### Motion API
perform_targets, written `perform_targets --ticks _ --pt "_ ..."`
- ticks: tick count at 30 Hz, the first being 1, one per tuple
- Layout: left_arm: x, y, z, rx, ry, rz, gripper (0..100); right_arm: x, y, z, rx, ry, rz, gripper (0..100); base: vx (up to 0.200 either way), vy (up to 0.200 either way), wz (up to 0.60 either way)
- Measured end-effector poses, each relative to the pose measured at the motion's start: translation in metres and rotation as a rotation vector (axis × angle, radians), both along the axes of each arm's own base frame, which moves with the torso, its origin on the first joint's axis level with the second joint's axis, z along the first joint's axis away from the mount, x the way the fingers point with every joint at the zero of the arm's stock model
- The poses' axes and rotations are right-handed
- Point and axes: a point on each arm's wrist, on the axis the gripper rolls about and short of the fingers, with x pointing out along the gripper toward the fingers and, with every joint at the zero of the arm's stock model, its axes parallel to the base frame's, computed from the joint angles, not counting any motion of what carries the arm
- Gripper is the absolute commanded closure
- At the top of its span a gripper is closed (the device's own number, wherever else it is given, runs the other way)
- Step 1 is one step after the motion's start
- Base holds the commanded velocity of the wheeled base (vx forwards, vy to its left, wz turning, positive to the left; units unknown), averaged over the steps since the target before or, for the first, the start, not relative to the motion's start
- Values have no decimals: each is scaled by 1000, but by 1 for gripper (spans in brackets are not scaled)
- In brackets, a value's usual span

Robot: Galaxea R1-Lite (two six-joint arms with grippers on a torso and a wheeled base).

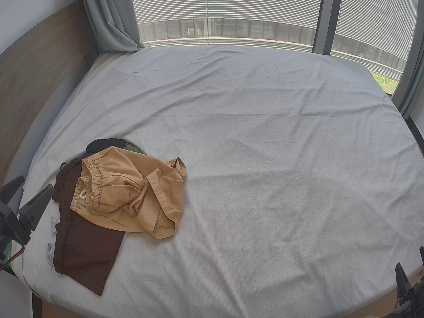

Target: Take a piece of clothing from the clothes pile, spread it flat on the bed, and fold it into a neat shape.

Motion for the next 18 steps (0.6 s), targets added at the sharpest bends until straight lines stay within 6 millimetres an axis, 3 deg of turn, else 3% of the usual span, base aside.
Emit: perform_targets --ticks 18 --pt "33 2 11 -72 63 -116 0 0 0 0 1 0 0 0 0 0 0"
